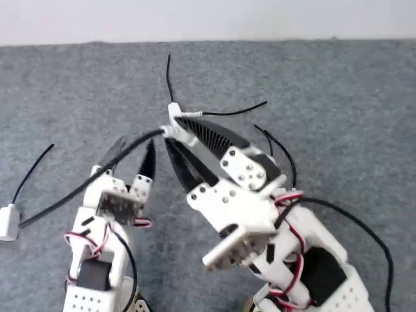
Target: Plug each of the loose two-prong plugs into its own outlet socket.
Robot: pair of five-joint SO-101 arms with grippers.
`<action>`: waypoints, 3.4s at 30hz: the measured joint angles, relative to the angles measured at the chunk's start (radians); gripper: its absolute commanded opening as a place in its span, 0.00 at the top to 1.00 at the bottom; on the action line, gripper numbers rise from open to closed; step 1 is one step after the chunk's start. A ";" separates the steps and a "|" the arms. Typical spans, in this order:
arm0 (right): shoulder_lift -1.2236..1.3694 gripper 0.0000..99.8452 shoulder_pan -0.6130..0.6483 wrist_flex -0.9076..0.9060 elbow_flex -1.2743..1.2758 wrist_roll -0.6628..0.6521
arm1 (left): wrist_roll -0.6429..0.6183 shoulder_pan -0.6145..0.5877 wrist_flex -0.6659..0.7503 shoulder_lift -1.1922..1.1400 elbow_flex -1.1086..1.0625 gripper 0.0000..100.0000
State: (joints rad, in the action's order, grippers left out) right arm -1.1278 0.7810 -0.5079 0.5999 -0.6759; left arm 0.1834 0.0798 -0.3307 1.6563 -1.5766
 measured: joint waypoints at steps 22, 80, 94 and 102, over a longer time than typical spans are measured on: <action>0.318 0.99 0.245 -0.226 -0.443 0.000 | 0.103 0.499 -0.239 0.150 0.474 0.84; 0.196 0.99 0.071 -0.559 -0.525 0.196 | 0.207 0.155 -0.103 0.152 -0.043 0.84; 0.347 0.99 -0.313 -0.675 -0.525 0.207 | 0.166 -0.023 -0.074 0.152 -0.112 0.84; 0.275 0.99 -0.311 -0.667 -0.525 0.207 | 0.166 -0.025 -0.094 0.152 -0.112 0.84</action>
State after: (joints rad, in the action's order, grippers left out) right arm -0.8531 0.4695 -1.1753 0.0752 -0.4687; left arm 0.3491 0.0552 -0.4242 1.8082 -1.6886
